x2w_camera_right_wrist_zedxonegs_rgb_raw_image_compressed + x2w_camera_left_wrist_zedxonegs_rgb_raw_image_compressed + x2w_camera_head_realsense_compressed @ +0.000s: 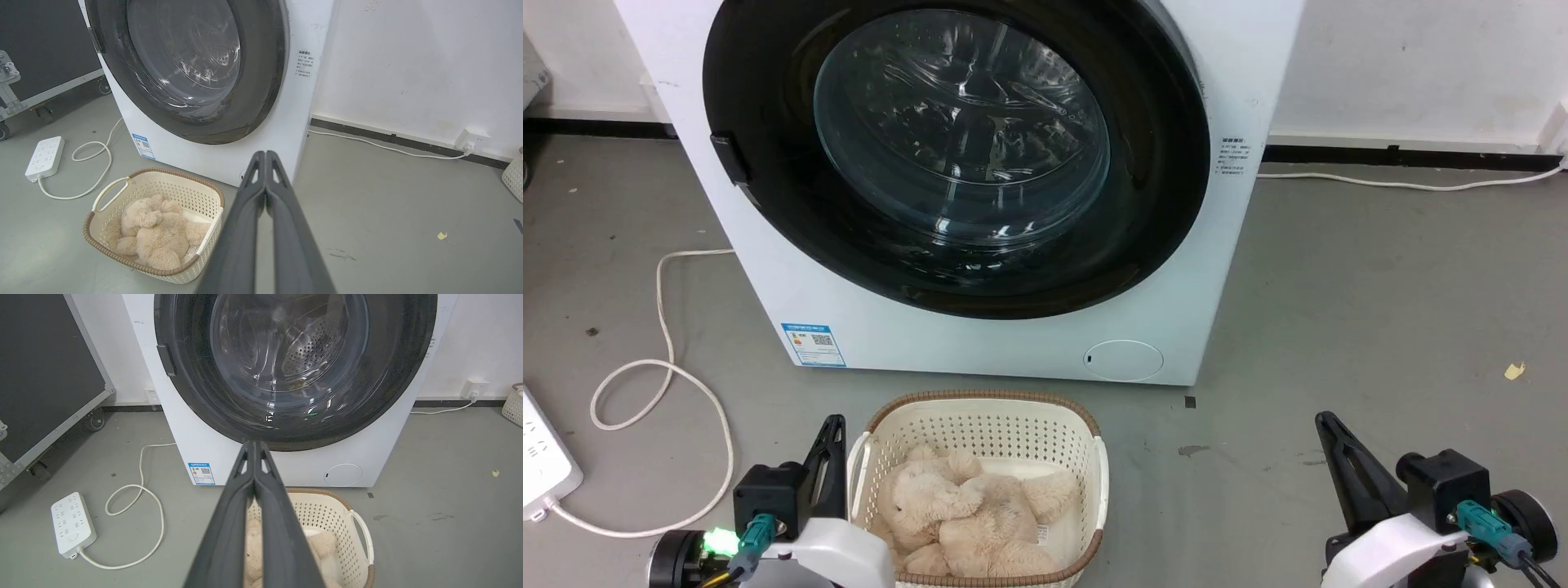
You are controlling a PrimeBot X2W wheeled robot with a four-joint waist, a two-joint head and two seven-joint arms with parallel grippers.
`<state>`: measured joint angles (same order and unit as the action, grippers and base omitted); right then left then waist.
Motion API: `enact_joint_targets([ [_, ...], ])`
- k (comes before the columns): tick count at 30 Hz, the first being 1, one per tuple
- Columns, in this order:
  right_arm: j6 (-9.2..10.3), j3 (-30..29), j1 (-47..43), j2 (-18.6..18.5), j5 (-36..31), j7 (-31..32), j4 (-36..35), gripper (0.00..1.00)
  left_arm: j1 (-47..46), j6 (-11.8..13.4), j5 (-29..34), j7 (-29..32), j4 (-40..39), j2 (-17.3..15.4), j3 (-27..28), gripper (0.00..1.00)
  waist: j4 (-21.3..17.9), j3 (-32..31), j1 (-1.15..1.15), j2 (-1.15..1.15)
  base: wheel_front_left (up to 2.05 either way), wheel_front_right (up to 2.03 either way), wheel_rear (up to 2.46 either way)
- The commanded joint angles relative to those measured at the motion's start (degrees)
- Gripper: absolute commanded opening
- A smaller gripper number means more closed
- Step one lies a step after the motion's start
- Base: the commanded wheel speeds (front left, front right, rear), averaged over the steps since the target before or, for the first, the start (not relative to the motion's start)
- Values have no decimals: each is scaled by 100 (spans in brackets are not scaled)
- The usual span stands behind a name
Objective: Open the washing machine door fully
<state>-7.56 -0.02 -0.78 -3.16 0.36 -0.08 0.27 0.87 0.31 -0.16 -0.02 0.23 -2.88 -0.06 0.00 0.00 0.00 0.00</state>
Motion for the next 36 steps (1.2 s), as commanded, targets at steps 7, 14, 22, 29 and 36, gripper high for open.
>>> enact_joint_targets([
  [7, 8, 2, 78, 28, -36, 8, -27, 0, -87, -31, 16, 2, -23, 1, 6, 0, 0, 0, 0, 0, 0, 0, 0],
  [14, 8, 2, 78, 28, -36, 8, -27, 0, -87, -31, 16, 2, -23, 1, 6, 0, 0, 0, 0, 0, 0, 0, 0],
  [22, 8, 2, 78, 28, -36, 8, -27, 0, -87, -31, 16, 2, -23, 1, 6, 0, 0, 0, 0, 0, 0, 0, 0],
  [29, -1, 1, -5, 0, 30, -19, 2, 100, 5, 5, -14, -20, 8, 0, -17, 100, 0, 1, 0, 0, 0, 0, 0],
  [36, 0, -15, 2, 2, 65, -93, 9, 100, -9, 18, -63, -104, 34, 0, -79, 100, 9, 42, 0, 0, 0, 0, 0],
])
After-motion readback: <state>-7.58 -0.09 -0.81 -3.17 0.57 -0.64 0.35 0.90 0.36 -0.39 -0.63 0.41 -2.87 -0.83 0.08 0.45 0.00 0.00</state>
